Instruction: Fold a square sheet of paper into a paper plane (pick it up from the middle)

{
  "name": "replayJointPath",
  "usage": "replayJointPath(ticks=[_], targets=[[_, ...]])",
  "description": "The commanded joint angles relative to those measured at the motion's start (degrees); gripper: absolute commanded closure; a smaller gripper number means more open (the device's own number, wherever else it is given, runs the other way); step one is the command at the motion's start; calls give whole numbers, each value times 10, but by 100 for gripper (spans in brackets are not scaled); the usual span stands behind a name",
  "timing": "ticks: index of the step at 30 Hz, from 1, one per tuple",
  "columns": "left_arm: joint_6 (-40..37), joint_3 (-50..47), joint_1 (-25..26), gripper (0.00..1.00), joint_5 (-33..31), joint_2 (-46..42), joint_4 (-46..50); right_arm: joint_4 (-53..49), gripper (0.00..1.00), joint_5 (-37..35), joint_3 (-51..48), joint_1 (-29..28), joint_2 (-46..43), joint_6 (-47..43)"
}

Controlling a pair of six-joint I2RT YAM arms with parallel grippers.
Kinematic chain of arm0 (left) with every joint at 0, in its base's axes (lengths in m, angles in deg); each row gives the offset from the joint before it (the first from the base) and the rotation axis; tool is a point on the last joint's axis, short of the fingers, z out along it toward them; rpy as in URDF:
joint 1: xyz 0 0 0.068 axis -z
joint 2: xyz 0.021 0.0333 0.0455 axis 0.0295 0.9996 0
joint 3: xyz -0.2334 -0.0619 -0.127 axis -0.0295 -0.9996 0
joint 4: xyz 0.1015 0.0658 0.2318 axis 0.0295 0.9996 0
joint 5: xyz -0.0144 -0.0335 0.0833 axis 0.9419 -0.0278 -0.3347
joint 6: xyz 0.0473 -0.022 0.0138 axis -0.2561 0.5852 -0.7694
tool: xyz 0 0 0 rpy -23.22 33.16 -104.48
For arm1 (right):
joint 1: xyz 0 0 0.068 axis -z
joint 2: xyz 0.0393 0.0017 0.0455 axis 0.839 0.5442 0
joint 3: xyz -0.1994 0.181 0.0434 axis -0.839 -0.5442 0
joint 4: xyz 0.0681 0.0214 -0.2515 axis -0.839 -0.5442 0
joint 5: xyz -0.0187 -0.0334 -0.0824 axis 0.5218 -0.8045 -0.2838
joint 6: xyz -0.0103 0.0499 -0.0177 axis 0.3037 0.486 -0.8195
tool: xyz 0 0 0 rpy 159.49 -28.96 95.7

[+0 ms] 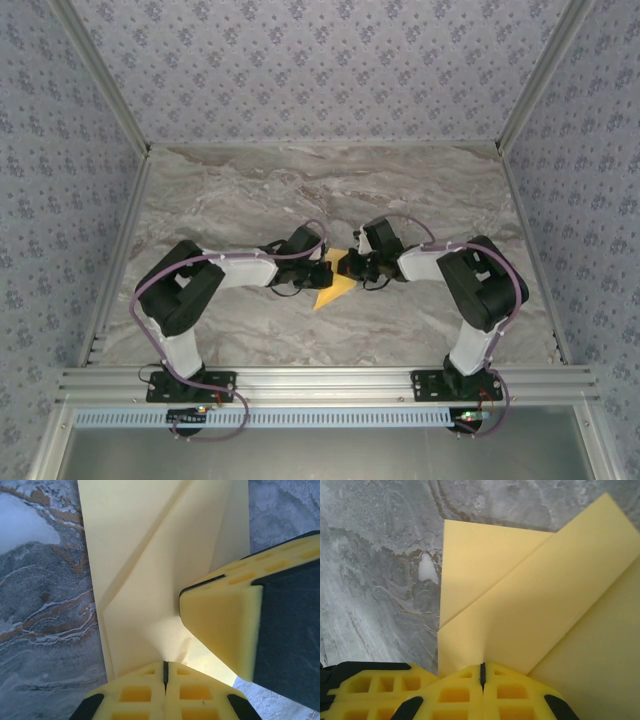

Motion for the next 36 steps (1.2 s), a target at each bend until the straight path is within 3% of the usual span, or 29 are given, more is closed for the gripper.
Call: replayJointPath(ticks=[1,5,10,13,19,36], targets=[[-4,-23,7,100,3,-9,39,-10,100,-17,-5,1,14,10],[6,-5,7,100,24,-43,29,-39,100,-37,-8,3,21,3],[71,-1,9,86,19,-103,36,-52,100,-49,-11,5,23,-1],[122,-13,21,82,9,-123,37,-52,100,-49,-9,5,29,2],[163,-18,42,81,4,-114,47,-53,100,-47,-4,3,38,7],[193,-42,31,86,-23,-59,55,-64,100,-49,-4,4,46,4]])
